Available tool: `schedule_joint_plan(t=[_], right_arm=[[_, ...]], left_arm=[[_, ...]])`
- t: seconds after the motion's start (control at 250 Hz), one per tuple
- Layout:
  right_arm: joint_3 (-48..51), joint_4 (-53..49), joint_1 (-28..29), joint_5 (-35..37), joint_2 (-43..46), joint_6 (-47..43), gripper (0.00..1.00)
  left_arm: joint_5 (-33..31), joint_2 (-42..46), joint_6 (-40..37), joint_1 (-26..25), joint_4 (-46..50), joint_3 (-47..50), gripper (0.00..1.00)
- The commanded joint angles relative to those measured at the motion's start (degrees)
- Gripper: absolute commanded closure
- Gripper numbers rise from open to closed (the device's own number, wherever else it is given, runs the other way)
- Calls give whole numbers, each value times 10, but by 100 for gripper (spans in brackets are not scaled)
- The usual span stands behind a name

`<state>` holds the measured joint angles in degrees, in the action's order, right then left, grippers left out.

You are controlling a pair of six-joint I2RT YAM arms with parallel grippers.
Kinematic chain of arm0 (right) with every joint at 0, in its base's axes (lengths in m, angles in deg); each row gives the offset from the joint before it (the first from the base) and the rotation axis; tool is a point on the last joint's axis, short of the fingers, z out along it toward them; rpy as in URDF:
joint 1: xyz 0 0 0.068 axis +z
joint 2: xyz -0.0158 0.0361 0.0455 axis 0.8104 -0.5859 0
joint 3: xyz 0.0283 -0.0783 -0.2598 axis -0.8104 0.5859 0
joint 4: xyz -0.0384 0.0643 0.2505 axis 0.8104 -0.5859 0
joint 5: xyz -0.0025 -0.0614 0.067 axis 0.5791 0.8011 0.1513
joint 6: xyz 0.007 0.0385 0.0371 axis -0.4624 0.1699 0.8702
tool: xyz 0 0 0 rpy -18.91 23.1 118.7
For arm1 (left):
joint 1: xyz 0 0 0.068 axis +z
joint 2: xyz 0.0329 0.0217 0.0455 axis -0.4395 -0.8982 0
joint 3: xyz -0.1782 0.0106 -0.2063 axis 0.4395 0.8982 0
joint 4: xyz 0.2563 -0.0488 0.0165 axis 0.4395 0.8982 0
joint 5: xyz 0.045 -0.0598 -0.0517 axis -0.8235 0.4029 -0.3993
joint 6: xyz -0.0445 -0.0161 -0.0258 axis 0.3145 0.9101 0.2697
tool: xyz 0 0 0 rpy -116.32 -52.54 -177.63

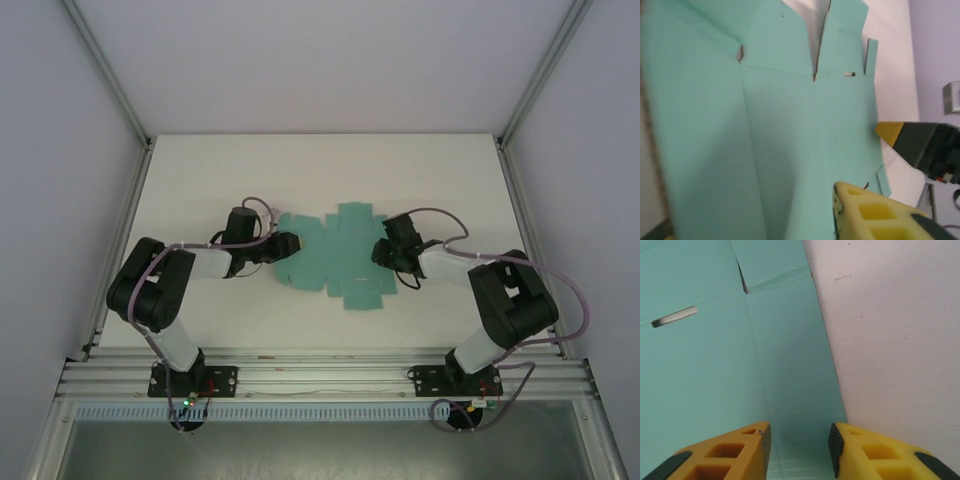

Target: Assemble paper box

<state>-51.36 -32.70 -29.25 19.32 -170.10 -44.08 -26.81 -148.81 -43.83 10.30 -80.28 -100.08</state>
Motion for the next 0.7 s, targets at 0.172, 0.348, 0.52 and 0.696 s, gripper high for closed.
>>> schedule_joint_plan(t=[0.172,0.348,0.52,0.696], right_arm=[[13,-60,-28,-32,89,-30,50],[5,-76,-61,-74,201,-80,25],[5,-79,-112,-192,289,-122,0],[-4,-55,-154,-330,339,-120,5]], left_arm=[[-11,91,-3,-3,-26,6,100],[6,186,25,-3,-40,12,100],[40,283,27,-3,-33,13,100],[40,369,52,-2,-12,13,100]])
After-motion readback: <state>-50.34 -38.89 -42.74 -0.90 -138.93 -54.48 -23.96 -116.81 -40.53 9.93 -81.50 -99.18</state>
